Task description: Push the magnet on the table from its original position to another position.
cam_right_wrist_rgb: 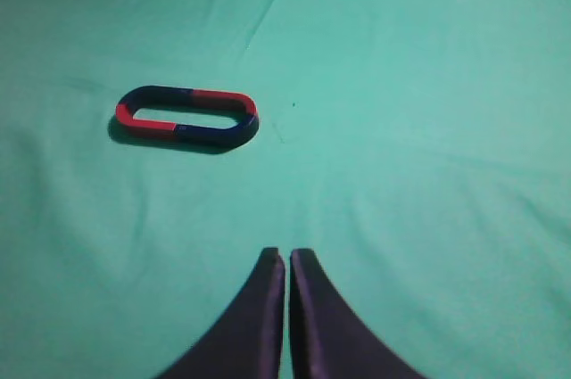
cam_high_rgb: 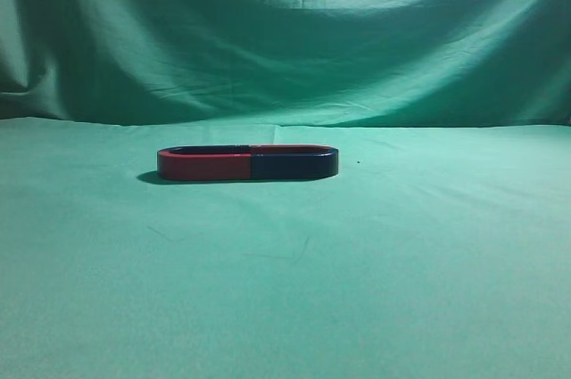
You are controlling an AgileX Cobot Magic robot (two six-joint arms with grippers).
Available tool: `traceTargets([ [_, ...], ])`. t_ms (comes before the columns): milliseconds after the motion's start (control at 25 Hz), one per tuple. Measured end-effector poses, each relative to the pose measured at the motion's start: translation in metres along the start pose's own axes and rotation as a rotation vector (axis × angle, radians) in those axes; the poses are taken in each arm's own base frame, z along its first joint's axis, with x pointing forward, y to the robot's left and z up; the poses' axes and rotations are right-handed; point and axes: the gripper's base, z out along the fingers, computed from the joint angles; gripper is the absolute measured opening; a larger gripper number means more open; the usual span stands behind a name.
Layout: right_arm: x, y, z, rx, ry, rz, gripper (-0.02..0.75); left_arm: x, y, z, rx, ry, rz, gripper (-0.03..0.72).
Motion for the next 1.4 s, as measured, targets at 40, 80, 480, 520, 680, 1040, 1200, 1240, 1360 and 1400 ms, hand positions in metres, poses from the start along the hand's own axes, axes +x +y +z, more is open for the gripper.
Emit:
traceTargets([
  [40,0.006,-0.001,-0.002,0.004,-0.026,-0.008,0.0,0.0,0.0,0.0,0.0,0.0,0.0,0.372],
  [80,0.012,-0.003,-0.002,0.009,-0.045,-0.015,0.0,0.0,0.0,0.0,0.0,0.0,0.0,0.372],
  [480,0.073,-0.022,-0.006,0.212,-0.295,0.027,0.0,0.0,0.0,0.0,0.0,0.0,0.0,0.372],
  [520,0.078,-0.024,-0.005,0.244,-0.315,0.039,0.0,0.0,0.0,0.0,0.0,0.0,0.0,0.372],
  [680,0.1,-0.032,0.009,0.347,-0.293,0.083,0.0,0.0,0.0,0.0,0.0,0.0,0.0,0.372],
  [1040,0.128,-0.038,0.03,0.373,-0.234,0.129,0.0,0.0,0.0,0.0,0.0,0.0,0.0,0.372],
  [1200,0.127,-0.038,0.03,0.371,-0.244,0.134,0.0,0.0,0.0,0.0,0.0,0.0,0.0,0.372],
  [1240,0.127,-0.038,0.03,0.371,-0.244,0.134,0.0,0.0,0.0,0.0,0.0,0.0,0.0,0.372],
  [1360,0.127,-0.038,0.03,0.371,-0.245,0.134,0.0,0.0,0.0,0.0,0.0,0.0,0.0,0.372],
  [1400,0.127,-0.038,0.03,0.371,-0.245,0.134,0.0,0.0,0.0,0.0,0.0,0.0,0.0,0.372],
])
